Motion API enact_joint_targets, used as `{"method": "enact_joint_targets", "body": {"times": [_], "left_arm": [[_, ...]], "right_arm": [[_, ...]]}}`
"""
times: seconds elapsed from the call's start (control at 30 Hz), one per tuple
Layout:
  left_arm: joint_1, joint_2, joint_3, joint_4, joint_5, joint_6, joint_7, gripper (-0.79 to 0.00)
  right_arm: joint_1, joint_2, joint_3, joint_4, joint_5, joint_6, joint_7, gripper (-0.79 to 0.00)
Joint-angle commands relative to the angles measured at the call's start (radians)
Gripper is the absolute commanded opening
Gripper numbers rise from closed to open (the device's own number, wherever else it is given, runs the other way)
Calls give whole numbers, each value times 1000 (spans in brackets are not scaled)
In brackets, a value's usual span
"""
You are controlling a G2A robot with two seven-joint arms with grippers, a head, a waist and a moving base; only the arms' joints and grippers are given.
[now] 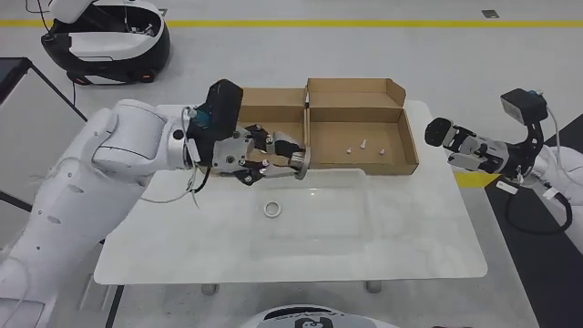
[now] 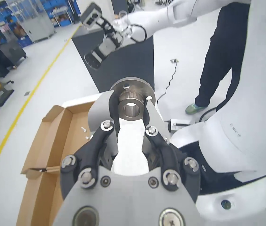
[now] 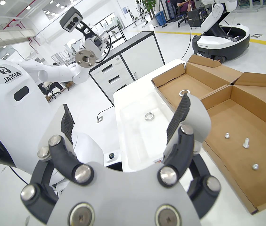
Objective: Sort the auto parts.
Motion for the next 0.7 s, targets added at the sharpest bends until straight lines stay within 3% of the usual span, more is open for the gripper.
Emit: {"method": "enact_joint_targets", "body": {"times": [0.0,0.2,0.43,0.67], "left_arm": [[22,1,-16,-23,-5,0,91,-785],[53,1,-25,-69,31,0,319,-785],[46,2,29,-112,140,0,629,-785],[10,24,139,-95,423,0,1017,-785]], "right_arm": [[0,0,0,0,0,0,0,0],[0,0,0,0,0,0,0,0],[0,0,0,0,0,0,0,0],[0,0,0,0,0,0,0,0]]}}
